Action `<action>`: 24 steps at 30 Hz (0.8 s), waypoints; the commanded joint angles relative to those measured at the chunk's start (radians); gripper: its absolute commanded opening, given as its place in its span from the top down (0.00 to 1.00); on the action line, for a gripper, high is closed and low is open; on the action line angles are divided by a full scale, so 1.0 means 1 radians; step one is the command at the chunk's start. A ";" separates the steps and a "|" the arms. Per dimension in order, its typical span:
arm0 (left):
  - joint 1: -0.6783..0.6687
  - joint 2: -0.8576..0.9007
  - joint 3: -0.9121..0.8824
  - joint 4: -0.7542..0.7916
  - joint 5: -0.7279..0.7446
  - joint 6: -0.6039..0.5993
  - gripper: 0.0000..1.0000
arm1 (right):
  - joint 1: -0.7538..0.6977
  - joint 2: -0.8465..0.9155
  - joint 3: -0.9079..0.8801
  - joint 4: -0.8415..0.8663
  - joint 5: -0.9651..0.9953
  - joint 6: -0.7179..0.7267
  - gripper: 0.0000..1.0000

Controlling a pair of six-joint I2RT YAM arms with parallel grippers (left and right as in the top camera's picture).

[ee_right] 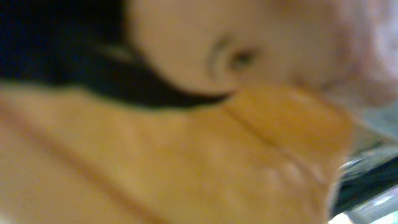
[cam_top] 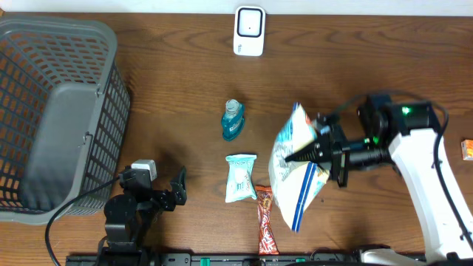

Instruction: Scan the item barcode

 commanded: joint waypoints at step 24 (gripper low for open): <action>-0.003 -0.003 -0.005 -0.021 0.005 -0.002 0.04 | -0.130 -0.043 -0.033 0.002 -0.098 0.318 0.99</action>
